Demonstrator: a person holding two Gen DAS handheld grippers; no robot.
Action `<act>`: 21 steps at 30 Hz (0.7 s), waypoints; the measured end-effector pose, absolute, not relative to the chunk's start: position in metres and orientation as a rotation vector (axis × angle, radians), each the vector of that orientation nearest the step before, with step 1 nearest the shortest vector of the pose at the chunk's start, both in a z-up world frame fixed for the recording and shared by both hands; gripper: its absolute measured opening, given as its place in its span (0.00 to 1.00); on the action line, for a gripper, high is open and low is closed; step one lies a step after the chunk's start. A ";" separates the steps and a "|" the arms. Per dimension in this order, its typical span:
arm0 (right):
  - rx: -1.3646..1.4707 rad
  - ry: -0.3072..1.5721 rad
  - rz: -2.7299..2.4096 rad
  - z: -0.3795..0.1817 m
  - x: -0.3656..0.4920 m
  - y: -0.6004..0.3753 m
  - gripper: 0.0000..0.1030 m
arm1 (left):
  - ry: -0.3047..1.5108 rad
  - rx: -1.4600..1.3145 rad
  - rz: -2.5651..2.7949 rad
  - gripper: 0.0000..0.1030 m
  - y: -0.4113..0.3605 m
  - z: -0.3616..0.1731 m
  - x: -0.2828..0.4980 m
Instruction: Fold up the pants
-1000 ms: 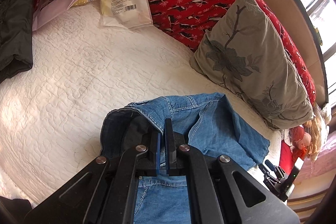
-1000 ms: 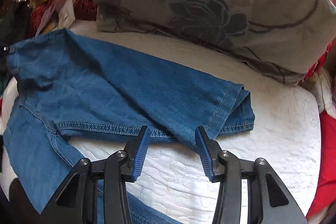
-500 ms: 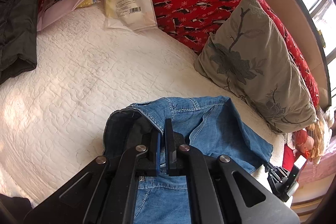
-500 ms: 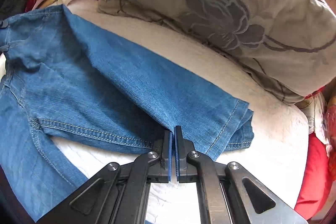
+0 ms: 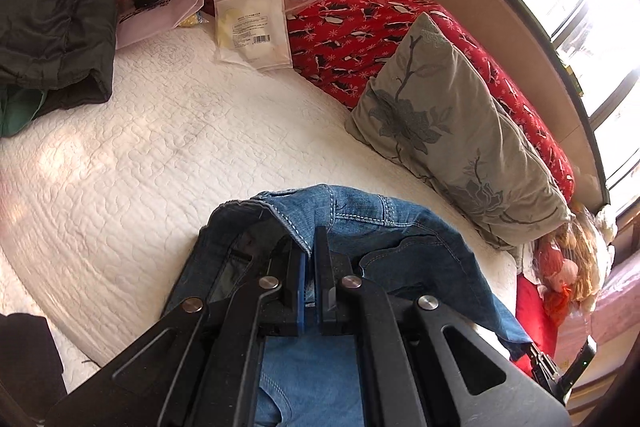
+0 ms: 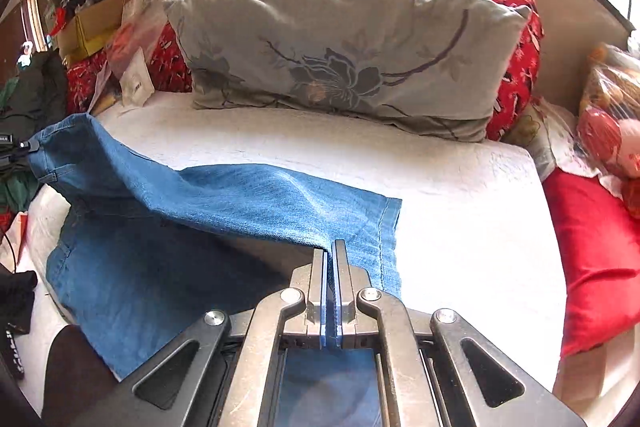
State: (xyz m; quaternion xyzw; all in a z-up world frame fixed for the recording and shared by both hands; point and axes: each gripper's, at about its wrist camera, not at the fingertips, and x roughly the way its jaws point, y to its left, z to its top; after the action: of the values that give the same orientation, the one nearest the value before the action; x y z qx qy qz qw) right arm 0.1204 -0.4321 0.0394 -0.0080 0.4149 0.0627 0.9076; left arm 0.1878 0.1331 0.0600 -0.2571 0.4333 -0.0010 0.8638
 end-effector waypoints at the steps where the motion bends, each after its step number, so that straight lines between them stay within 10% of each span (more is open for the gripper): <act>1: 0.004 0.854 0.129 0.040 0.105 -0.436 0.02 | 0.911 -0.550 -0.006 0.01 0.136 0.058 0.178; 15: 0.246 1.066 0.093 -0.055 -0.021 -0.459 0.12 | 1.228 -0.812 0.052 0.04 0.190 -0.077 0.062; 21: 0.650 0.948 0.049 -0.038 -0.044 -0.510 0.52 | 1.130 -0.695 -0.006 0.11 0.174 -0.039 0.035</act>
State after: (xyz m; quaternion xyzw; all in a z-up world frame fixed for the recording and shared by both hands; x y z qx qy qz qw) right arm -0.0444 -0.5103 -0.0377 0.3075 0.4483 0.0232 0.8390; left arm 0.0349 0.1735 -0.0390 -0.3227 0.5246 -0.0028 0.7878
